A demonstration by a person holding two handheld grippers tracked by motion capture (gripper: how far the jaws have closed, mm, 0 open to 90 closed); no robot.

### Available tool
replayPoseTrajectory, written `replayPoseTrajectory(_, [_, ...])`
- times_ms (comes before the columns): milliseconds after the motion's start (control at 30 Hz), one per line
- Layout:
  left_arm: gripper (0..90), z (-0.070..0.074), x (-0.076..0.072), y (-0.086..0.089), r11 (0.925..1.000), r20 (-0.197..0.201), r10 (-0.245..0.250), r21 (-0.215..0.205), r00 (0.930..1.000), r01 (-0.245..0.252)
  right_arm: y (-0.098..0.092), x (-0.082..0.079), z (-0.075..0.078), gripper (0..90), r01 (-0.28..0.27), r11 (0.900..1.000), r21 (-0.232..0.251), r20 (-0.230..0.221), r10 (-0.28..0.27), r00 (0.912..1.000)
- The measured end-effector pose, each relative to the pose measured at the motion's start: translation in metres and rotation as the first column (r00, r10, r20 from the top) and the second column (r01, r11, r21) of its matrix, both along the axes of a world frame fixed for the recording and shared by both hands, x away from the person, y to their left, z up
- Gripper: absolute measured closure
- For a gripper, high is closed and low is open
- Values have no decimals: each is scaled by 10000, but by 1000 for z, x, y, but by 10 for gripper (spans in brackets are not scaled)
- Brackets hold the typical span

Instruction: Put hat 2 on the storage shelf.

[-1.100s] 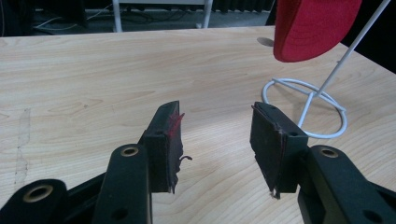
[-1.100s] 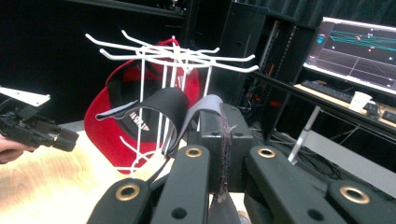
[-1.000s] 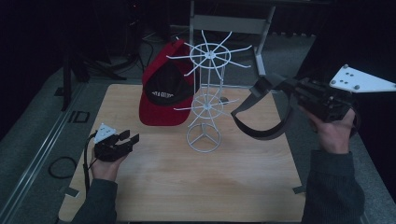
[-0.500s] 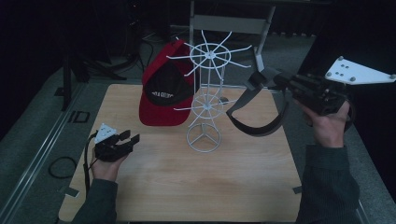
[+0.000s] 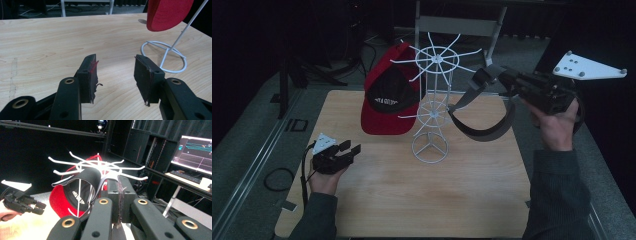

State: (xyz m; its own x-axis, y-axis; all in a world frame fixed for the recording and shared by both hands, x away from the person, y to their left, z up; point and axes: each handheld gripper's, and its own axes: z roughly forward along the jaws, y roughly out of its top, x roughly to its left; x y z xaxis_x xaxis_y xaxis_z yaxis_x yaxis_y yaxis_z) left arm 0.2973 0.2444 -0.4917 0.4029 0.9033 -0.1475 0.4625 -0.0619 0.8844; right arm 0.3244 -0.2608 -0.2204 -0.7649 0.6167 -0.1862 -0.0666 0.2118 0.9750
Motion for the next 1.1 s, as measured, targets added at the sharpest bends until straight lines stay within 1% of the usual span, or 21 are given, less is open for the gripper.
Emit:
replayPoseTrajectory(100, [535, 0, 0, -1, 10000, -13, -19, 8, 10000, 19, 3, 3, 3, 894, -26, 10000, 81, 17, 26, 10000])
replayPoseTrajectory(200, [535, 0, 0, -1, 10000, -15, -34, 15, 10000, 34, 5, 4, 4, 894, 0, 10000, 31, 54, 0, 10000])
replayPoseTrajectory(333, [535, 0, 0, -1, 10000, -3, -39, 33, 10000, 39, 7, 9, 5, 893, 30, 10000, 29, -6, -30, 10000])
replayPoseTrajectory(367, [535, -1, 0, -1, 10000, 0, -40, 28, 10000, 40, 7, 13, 4, 894, 18, 10000, 94, -65, -17, 10000])
replayPoseTrajectory(467, [535, -1, 0, -1, 10000, -1, -44, 24, 10000, 44, 7, 14, 4, 894, 3, 9999, 121, -98, -2, 10000])
replayPoseTrajectory(500, [535, -1, 0, -1, 10000, 2, -38, 10, 10000, 38, 8, 19, 4, 894, 6, 9998, 194, -154, -3, 9999])
replayPoseTrajectory(700, [535, -1, 0, -1, 10000, 6, -37, -14, 10000, 37, 11, 24, 4, 894, -51, 9996, 272, -216, 57, 9998])
replayPoseTrajectory(800, [535, -1, 0, -1, 10000, 4, -32, -44, 10000, 32, 12, 28, 3, 894, -73, 9996, 277, -262, 80, 9996])
replayPoseTrajectory(867, [535, -1, 0, -1, 10000, -3, -42, -21, 10000, 42, 14, 33, 0, 894, -17, 9996, 287, -373, 28, 9993])
replayPoseTrajectory(933, [535, -1, 0, -1, 10000, 0, -38, -9, 10000, 38, 14, 35, 0, 893, 28, 9996, 284, -439, -16, 9990])
replayPoseTrajectory(1100, [535, -2, 0, -1, 10000, -9, -32, -37, 10000, 32, 16, 43, -5, 893, 148, 9998, 163, -637, -138, 9979])
